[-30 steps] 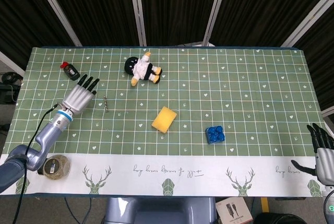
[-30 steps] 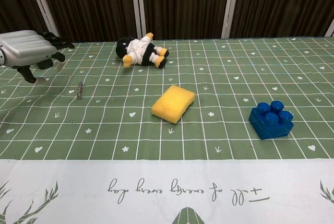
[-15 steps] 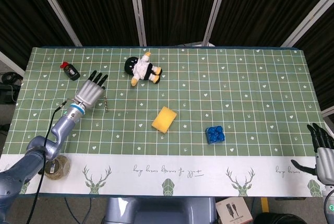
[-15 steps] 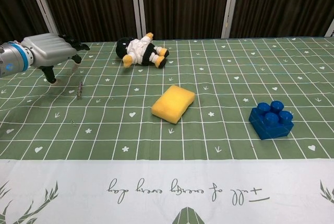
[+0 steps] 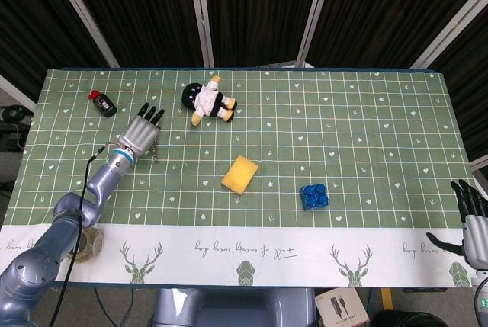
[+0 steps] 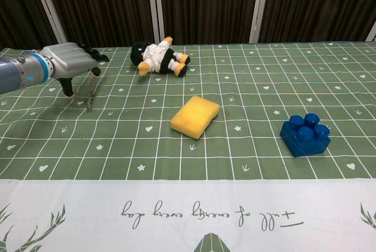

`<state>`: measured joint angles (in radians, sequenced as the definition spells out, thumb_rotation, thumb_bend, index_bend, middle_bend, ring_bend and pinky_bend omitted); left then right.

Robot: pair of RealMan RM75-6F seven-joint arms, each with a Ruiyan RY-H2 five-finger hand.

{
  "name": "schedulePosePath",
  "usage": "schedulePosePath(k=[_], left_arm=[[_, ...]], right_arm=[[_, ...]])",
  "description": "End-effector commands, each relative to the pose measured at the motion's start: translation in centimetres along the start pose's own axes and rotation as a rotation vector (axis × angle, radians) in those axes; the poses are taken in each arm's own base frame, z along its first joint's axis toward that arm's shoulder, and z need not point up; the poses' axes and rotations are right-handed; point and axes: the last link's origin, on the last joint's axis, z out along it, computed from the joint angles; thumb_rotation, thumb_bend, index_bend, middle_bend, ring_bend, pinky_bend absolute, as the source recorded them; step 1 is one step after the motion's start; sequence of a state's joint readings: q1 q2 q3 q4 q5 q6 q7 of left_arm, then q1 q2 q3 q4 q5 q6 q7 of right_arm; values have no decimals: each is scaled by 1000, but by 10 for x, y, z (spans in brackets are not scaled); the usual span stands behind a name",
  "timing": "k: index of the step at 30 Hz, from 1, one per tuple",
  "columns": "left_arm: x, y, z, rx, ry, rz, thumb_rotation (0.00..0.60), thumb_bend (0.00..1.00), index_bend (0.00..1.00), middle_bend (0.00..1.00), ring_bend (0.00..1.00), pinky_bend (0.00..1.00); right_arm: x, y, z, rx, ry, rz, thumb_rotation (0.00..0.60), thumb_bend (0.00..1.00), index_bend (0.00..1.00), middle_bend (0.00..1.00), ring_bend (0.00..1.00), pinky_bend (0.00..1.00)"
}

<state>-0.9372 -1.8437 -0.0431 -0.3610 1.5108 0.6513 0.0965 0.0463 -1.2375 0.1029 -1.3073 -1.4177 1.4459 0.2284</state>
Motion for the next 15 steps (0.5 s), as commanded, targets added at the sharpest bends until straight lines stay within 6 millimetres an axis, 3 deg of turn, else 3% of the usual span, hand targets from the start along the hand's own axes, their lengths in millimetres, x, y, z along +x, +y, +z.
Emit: schedulePosePath(k=[1, 15], left_arm=[[1, 3, 2, -1, -3, -6, 600, 191, 479, 0, 0, 0], [2, 12, 8, -9, -12, -10, 600, 224, 512, 0, 0, 0]], right_arm=[[0, 0, 0, 0, 1, 1, 600, 45, 67, 0, 0, 114], [0, 0, 0, -2, 4, 3, 600, 47, 67, 0, 0, 113]])
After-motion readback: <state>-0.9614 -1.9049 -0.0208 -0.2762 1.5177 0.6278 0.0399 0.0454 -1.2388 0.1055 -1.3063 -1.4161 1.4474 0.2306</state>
